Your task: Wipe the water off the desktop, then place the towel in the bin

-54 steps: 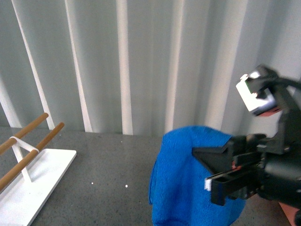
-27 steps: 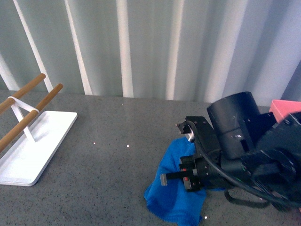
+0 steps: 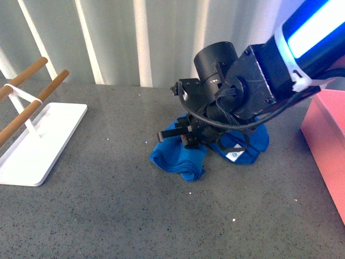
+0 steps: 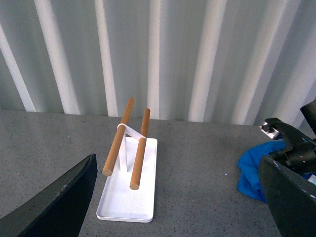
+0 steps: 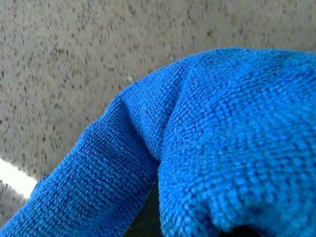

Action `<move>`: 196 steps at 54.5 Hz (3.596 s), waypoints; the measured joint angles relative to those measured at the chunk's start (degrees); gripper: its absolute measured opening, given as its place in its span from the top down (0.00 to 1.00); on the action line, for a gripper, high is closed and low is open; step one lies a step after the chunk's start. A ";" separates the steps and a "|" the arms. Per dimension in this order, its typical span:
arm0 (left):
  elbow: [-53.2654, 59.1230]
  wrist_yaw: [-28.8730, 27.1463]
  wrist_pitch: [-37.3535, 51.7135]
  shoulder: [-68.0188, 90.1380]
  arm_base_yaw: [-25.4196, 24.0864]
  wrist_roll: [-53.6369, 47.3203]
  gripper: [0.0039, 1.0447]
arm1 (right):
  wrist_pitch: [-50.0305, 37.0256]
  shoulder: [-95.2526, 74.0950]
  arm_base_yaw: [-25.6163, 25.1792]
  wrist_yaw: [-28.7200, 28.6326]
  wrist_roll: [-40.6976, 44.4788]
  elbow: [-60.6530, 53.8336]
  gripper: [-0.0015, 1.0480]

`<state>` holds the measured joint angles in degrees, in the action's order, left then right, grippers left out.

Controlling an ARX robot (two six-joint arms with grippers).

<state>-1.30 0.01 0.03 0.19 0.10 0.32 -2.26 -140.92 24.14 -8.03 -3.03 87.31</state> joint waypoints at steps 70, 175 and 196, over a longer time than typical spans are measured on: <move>0.00 -0.02 0.00 0.00 0.00 -0.02 0.06 | 23.52 54.18 -9.49 15.67 14.71 -11.39 0.96; 0.00 -0.02 0.00 0.00 0.00 -0.02 0.06 | 37.99 52.41 -37.99 22.03 7.65 -15.65 0.05; 0.00 -0.02 0.00 0.00 0.00 -0.02 0.06 | 37.99 52.41 -37.99 22.03 7.67 -15.65 0.07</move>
<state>-1.30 -0.01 0.03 0.19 0.10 0.30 35.73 -88.51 -13.85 14.00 4.64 71.66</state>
